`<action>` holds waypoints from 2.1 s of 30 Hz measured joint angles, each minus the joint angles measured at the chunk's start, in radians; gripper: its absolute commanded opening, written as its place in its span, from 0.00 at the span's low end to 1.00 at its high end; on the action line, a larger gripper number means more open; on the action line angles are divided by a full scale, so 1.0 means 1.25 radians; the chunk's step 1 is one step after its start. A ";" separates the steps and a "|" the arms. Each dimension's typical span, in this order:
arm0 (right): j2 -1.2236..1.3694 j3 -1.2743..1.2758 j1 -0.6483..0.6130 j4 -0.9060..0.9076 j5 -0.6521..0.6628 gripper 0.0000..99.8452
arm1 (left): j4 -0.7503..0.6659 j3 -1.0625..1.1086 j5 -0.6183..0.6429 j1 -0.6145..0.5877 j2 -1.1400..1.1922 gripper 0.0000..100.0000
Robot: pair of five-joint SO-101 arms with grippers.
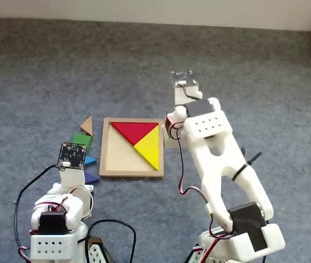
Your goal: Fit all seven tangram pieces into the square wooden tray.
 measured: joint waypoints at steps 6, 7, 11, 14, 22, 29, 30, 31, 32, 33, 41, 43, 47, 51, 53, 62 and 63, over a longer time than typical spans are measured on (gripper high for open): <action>-0.042 -0.055 0.070 0.134 0.000 0.16 | 0.000 0.000 0.000 0.000 0.000 0.01; -0.066 -0.058 0.082 0.139 0.000 0.16 | 0.000 0.000 0.000 0.000 0.000 0.01; -0.212 -0.034 0.107 0.149 0.000 0.16 | 0.000 0.000 0.000 0.000 0.000 0.01; -0.339 0.032 0.114 0.150 0.000 0.16 | 0.000 0.000 0.000 0.000 0.000 0.01; -0.626 0.285 0.199 0.150 0.000 0.16 | 0.000 0.000 0.000 0.000 0.000 0.01; -0.863 0.524 0.280 0.075 0.000 0.16 | 0.000 0.000 0.000 0.000 0.000 0.01; -0.895 0.557 0.287 0.050 0.004 0.16 | 0.000 0.000 0.000 0.000 0.000 0.01; -0.919 0.590 0.291 0.023 0.020 0.16 | 0.000 0.000 0.000 0.000 0.000 0.01; -0.945 0.627 0.292 0.001 0.037 0.16 | 0.000 0.000 0.000 0.000 0.000 0.01; -0.967 0.663 0.290 -0.022 0.052 0.16 | 0.000 0.000 0.000 0.000 0.000 0.01; -1.067 0.889 0.291 -0.160 0.074 0.16 | 0.004 -0.055 0.000 -0.029 0.000 0.01; -1.085 0.917 0.291 -0.172 0.075 0.16 | 0.004 -0.104 0.000 -0.047 -0.001 0.01; -1.126 0.967 0.291 -0.182 0.075 0.16 | 0.005 -0.201 -0.004 -0.058 -0.001 0.01; -1.185 1.024 0.291 -0.183 0.076 0.16 | 0.005 -0.263 -0.134 -0.058 -0.001 0.01; -1.214 1.056 0.291 -0.183 0.077 0.16 | 0.005 -0.290 -0.236 -0.059 -0.001 0.01; -1.369 1.121 0.291 -0.183 0.079 0.16 | 0.007 -0.406 -0.312 -0.059 0.061 0.04; -1.369 1.121 0.291 -0.184 0.079 0.16 | 0.007 -0.423 -0.312 -0.059 0.099 0.07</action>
